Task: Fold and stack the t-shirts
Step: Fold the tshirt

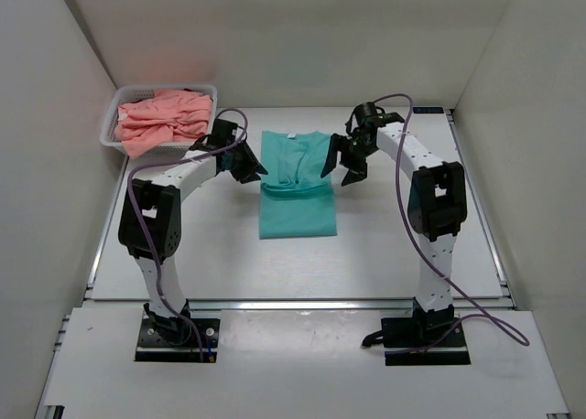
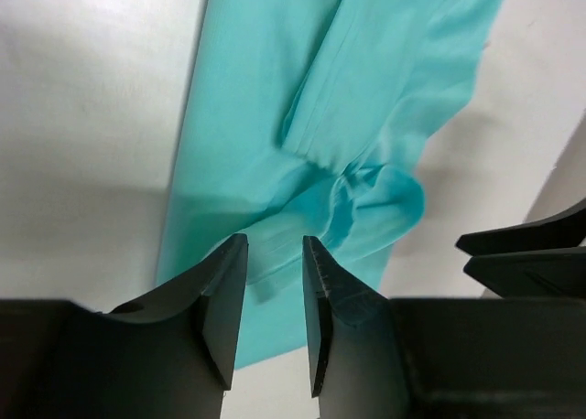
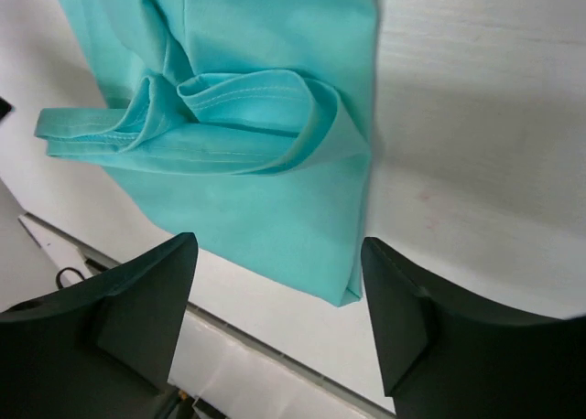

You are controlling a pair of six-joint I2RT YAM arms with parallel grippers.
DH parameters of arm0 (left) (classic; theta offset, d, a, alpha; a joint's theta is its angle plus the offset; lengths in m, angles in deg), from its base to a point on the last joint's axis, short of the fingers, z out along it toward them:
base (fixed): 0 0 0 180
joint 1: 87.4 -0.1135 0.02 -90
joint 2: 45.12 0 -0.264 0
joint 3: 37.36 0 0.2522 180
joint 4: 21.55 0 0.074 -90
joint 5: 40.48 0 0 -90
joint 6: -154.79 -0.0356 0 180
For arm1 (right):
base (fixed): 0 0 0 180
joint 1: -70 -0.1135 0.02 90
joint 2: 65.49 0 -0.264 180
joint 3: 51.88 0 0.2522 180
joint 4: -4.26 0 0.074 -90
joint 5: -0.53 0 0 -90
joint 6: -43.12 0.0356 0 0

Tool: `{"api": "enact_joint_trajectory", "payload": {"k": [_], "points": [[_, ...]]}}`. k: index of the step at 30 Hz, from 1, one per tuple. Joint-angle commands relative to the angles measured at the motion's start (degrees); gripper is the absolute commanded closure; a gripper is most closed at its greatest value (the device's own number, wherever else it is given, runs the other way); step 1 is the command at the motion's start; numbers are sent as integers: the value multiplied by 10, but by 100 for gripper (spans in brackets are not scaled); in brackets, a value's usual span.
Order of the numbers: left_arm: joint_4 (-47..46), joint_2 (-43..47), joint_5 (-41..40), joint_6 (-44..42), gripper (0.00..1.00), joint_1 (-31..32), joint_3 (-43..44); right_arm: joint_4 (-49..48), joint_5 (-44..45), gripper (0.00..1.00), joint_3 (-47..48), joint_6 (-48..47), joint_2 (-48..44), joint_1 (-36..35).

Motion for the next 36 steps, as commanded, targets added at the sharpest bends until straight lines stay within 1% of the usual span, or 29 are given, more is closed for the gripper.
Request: {"api": "enact_joint_trajectory", "payload": {"k": [1, 3, 4, 7, 10, 11, 12, 14, 16, 17, 19, 20, 22, 23, 25, 28, 29, 31, 34, 35, 36], "points": [[-72, 37, 36, 21, 58, -15, -5, -22, 28, 29, -1, 10, -49, 9], [-73, 58, 30, 22, 58, -14, -18, -34, 38, 23, -40, 10, -74, 9], [-81, 63, 32, 24, 58, -19, -32, -42, 37, 22, -54, 11, -88, 9], [-110, 100, 43, 53, 56, -23, -80, -69, 39, 22, -148, 17, -131, 4], [-96, 126, 39, 53, 57, -21, -131, -93, 47, 22, -228, 25, -178, -8], [-86, 145, 26, 48, 57, -17, -155, -102, 52, 21, -245, 25, -195, -15], [-66, 161, 12, 39, 58, -13, -167, -108, 58, 23, -272, 27, -203, -24], [-43, 191, -38, 32, 57, 3, -219, -133, 74, 24, -327, 37, -228, -36], [-19, 221, -73, 36, 57, 21, -252, -146, 91, 27, -354, 52, -240, -60], [-11, 225, -86, 42, 58, 28, -272, -151, 113, 28, -361, 54, -245, -63], [-8, 234, -117, 54, 58, 61, -285, -155, 146, 32, -371, 71, -248, -88], [-8, 233, -135, 57, 58, 67, -290, -161, 156, 32, -374, 74, -248, -91], [-12, 229, -138, 72, 57, 92, -296, -170, 160, 33, -380, 86, -242, -102], [-12, 226, -141, 73, 58, 94, -297, -173, 163, 33, -382, 84, -238, -104], [-18, 216, -141, 90, 57, 112, -299, -177, 166, 34, -383, 89, -229, -111], [-22, 204, -158, 98, 57, 124, -300, -184, 176, 34, -399, 94, -223, -110], [-23, 199, -165, 97, 58, 128, -304, -197, 169, 35, -403, 94, -221, -114], [-18, 193, -174, 96, 57, 130, -300, -205, 165, 35, -406, 96, -213, -108], [-13, 188, -185, 102, 58, 133, -306, -205, 165, 38, -400, 97, -193, -113], [-16, 180, -187, 102, 56, 131, -304, -211, 163, 38, -396, 94, -192, -113], [-22, 174, -185, 104, 56, 135, -304, -209, 167, 39, -393, 96, -184, -115]]}}
